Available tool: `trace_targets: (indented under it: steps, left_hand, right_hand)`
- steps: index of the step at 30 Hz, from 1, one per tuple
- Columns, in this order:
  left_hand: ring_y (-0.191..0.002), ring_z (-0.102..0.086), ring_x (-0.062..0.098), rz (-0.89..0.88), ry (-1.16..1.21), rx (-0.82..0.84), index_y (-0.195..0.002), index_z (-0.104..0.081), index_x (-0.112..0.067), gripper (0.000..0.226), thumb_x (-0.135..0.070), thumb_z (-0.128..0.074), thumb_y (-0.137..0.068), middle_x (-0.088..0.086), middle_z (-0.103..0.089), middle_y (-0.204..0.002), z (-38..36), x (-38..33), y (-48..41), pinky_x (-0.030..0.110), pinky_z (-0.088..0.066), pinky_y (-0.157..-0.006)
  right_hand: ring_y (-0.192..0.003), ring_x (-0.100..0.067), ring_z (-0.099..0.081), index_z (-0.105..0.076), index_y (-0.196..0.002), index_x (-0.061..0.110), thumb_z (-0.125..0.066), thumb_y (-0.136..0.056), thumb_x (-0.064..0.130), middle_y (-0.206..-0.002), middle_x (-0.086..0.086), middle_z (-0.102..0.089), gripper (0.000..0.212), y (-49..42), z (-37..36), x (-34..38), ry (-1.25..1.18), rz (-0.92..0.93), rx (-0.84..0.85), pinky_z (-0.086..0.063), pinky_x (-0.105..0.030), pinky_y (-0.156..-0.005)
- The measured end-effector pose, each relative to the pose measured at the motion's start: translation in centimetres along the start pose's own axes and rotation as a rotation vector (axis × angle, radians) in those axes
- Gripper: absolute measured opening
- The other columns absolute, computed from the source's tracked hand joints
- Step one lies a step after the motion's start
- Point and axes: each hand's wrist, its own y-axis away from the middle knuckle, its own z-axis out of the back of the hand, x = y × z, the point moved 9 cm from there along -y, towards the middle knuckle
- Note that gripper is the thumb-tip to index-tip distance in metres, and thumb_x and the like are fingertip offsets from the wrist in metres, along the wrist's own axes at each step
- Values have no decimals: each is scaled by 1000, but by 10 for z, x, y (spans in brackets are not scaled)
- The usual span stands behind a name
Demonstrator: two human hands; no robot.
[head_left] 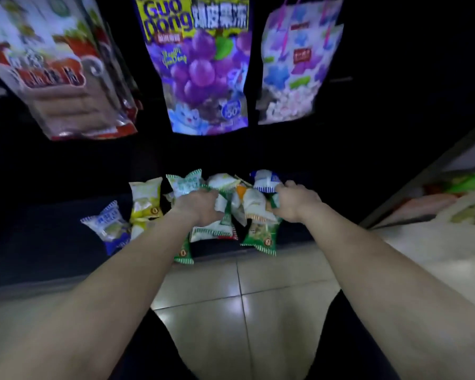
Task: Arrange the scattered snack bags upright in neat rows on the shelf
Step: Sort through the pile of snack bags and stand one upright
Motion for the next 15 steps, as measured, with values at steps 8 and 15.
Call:
trace_targets:
  steps: [8, 15]
  left_hand:
    - [-136, -40, 32, -13, 11, -34, -149, -32, -23, 75, -63, -52, -90, 9, -33, -154, -35, -26, 74, 46, -44, -100]
    - [-133, -44, 32, -67, -29, -133, -152, -28, -23, 71, -55, -51, -93, 7, -33, -154, -16, -44, 83, 45, -42, -98]
  right_hand:
    - [-116, -32, -51, -47, -135, 19, -64, -84, 51, -130, -11, -46, 62, 73, -30, -18, -80, 29, -37, -48, -43, -91]
    - [-118, -32, -50, -42, -141, 19, -65, -84, 48, -135, -10, -44, 68, 87, -23, -50, -76, -28, -123, -49, -45, -90]
